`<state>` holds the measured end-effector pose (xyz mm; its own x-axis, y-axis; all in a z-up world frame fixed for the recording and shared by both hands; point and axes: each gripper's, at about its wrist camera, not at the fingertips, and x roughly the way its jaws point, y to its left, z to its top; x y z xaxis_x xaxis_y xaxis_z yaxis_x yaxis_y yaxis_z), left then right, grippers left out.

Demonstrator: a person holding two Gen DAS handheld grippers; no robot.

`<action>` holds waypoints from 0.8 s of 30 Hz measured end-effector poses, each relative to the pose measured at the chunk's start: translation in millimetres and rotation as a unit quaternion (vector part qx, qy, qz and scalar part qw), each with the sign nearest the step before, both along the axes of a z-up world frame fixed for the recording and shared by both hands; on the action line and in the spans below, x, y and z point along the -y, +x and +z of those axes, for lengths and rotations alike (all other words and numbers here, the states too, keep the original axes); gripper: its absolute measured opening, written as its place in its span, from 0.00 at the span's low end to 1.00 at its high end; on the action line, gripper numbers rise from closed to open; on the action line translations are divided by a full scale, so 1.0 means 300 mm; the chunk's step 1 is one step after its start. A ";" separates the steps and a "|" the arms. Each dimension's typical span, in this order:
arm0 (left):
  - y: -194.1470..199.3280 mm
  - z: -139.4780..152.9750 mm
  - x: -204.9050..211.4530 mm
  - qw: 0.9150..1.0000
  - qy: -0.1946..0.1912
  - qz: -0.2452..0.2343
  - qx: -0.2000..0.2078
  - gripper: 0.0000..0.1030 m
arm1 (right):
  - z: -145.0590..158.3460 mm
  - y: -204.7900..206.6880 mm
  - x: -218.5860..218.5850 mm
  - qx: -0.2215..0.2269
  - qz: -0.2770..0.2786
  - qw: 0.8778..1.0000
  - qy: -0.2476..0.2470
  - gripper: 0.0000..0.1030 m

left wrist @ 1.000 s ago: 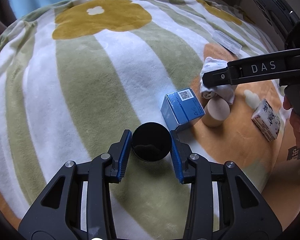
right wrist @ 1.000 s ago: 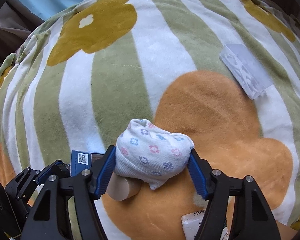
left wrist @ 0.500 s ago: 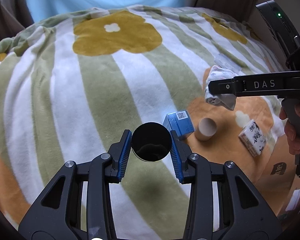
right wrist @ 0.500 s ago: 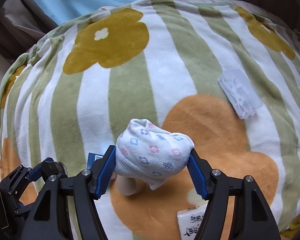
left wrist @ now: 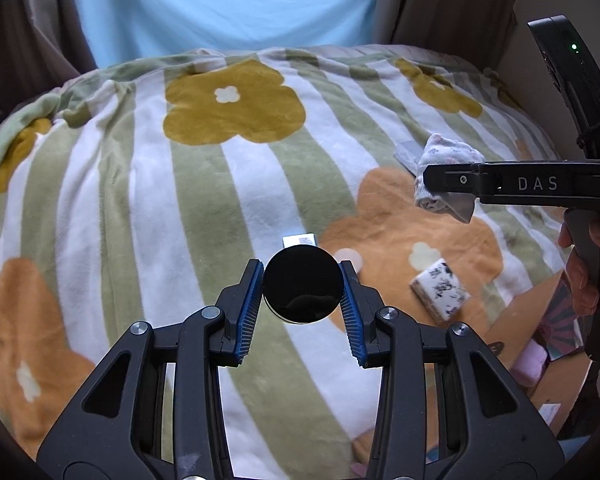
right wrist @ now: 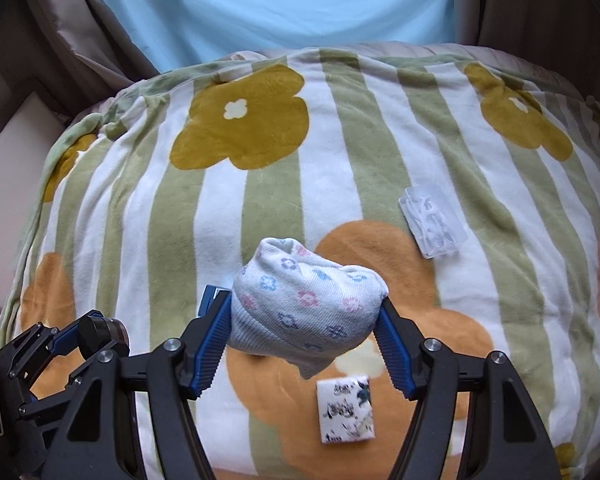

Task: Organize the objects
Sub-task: 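Carry the sock and jar over the box and open both tools to release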

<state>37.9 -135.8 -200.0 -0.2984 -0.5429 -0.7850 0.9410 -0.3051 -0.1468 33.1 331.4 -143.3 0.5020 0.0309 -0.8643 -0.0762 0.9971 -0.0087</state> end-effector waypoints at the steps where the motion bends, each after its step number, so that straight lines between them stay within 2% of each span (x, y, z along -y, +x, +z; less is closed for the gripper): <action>1: -0.007 0.013 -0.022 1.000 -0.001 0.002 0.000 0.33 | 0.013 -0.017 0.007 0.002 0.005 1.000 -0.001 0.62; 12: -0.096 0.102 -0.305 0.999 0.005 0.050 -0.003 0.33 | 0.130 -0.225 0.104 0.018 0.031 0.999 -0.015 0.62; 17: -0.140 0.089 -0.431 0.997 0.023 0.074 -0.009 0.33 | 0.147 -0.325 0.146 0.013 0.035 0.999 -0.019 0.62; 24: -0.215 0.038 -0.578 0.994 0.051 0.097 -0.020 0.33 | 0.119 -0.470 0.180 -0.006 0.039 0.999 -0.017 0.62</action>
